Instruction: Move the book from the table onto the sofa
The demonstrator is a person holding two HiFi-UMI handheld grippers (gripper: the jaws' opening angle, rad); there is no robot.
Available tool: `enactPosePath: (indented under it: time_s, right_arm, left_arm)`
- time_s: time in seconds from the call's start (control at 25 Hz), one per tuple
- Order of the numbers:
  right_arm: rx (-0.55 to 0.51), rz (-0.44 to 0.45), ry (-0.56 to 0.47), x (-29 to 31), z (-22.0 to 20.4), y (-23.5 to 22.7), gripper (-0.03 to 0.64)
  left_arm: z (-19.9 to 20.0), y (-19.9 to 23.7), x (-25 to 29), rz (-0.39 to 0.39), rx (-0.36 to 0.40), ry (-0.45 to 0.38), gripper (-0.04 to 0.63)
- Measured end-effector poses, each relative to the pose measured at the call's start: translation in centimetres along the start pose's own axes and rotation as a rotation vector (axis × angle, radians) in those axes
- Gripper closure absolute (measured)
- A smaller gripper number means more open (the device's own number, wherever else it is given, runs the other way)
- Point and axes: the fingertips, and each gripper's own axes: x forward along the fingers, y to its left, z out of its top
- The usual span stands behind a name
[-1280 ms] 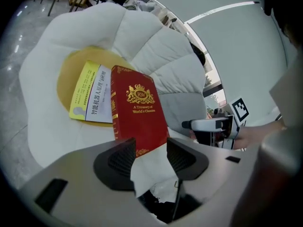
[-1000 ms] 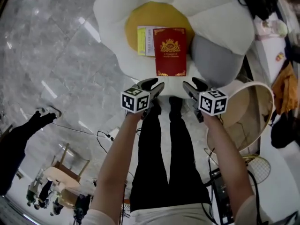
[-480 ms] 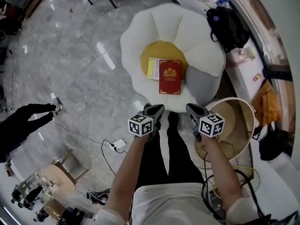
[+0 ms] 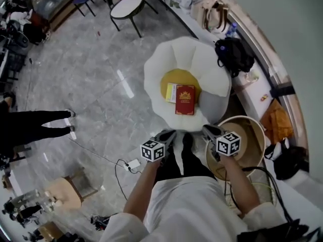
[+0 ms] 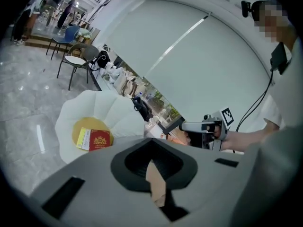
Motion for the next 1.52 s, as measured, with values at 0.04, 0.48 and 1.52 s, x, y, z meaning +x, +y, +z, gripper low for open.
enactPosePath:
  time_s: [0.04,0.48,1.52]
  right_arm:
    - [-0.003,0.000,-0.006,-0.7,0.3,0.8,0.572]
    - [-0.090,-0.009,-0.122,-3.8,2.7,9.6,0.571]
    - [-0.105,-0.055,-0.270,-6.9,5.2,16.5,0.572]
  left_arm:
    - [0.2,-0.6,-1.0,0.003,0.004,-0.003,0.594]
    - [4.7,-4.7,-10.7,-0.028,0.103,-0.063,0.594]
    - [6.7,-6.8,-18.3,-0.080,0.159,-0.111,0.594]
